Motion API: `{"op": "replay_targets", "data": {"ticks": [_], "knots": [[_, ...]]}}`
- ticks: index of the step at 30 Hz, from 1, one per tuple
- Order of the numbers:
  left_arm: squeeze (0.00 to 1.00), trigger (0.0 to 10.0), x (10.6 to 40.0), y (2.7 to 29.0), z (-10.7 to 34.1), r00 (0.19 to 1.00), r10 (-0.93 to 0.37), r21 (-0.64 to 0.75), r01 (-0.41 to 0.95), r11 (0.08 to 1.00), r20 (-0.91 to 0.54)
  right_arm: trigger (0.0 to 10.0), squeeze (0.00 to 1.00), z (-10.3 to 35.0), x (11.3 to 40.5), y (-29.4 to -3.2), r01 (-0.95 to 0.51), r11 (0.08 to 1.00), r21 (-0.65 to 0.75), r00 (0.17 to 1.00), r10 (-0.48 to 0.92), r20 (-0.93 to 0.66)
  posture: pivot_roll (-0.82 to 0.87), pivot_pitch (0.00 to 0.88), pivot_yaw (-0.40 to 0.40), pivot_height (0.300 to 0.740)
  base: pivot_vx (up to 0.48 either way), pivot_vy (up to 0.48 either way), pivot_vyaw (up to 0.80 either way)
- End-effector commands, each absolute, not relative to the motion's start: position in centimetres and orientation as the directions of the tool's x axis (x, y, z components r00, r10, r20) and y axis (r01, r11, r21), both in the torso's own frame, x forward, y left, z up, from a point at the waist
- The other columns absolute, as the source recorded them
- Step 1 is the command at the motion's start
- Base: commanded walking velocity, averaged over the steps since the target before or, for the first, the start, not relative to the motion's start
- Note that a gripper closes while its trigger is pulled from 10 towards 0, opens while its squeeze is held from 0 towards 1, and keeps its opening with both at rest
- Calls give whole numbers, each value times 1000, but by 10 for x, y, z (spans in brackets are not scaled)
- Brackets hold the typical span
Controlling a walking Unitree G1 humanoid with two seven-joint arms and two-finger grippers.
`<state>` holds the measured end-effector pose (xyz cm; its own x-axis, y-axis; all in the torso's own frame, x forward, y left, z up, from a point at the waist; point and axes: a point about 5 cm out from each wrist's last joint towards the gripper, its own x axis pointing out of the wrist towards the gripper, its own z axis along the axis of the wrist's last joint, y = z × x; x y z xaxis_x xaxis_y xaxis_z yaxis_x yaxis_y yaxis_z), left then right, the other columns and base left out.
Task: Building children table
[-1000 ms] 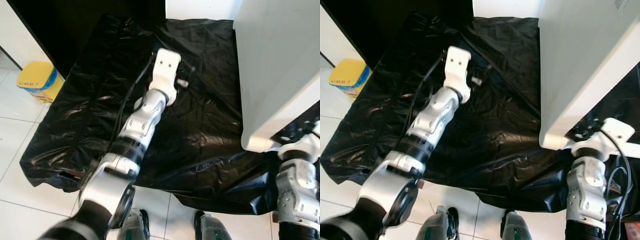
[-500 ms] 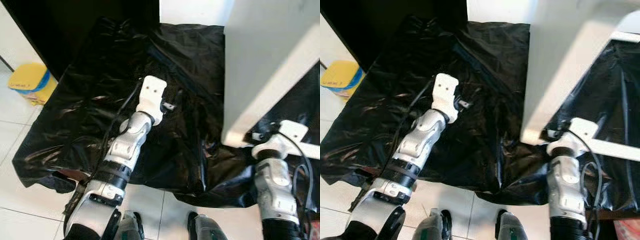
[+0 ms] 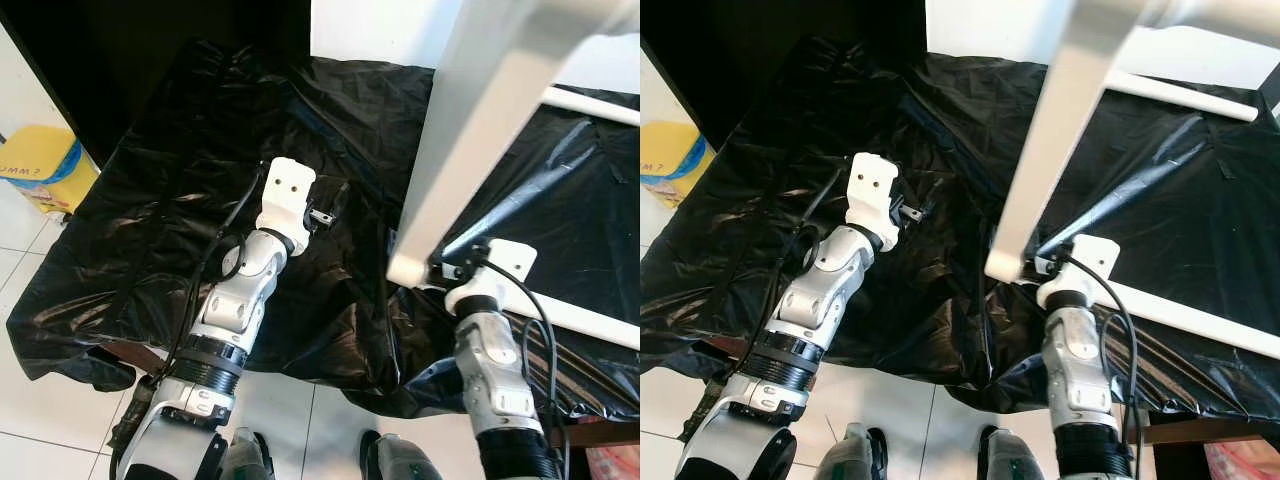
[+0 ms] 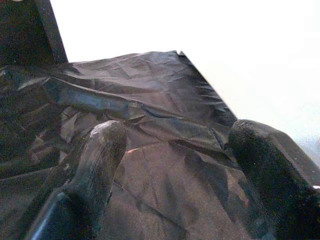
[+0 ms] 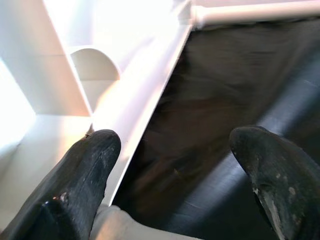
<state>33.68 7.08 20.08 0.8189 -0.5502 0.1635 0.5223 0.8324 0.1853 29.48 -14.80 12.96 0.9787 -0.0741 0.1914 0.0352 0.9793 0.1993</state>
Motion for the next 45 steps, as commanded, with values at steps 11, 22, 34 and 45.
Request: {"op": "replay_targets", "data": {"ticks": [11,22,34,45], "knots": [[0,10000,318,66,190,699,-707,176,687,705,105,10000,0,126,306,-113,-94,982,161,980,62,190,38,132,-47,740,0,0,0],[0,10000,296,80,180,580,-814,197,794,575,38,10000,0,135,300,-137,-29,994,102,968,3,249,32,128,-37,740,0,0,0],[0,10000,265,65,171,416,-909,143,901,410,-14,10000,0,131,280,-167,8,1000,-5,972,-7,236,25,139,-55,740,0,0,0],[0,10000,256,55,172,347,-937,135,931,339,-34,10000,0,133,297,-115,-287,958,-9,941,284,186,33,134,-61,740,0,0,0]]}}
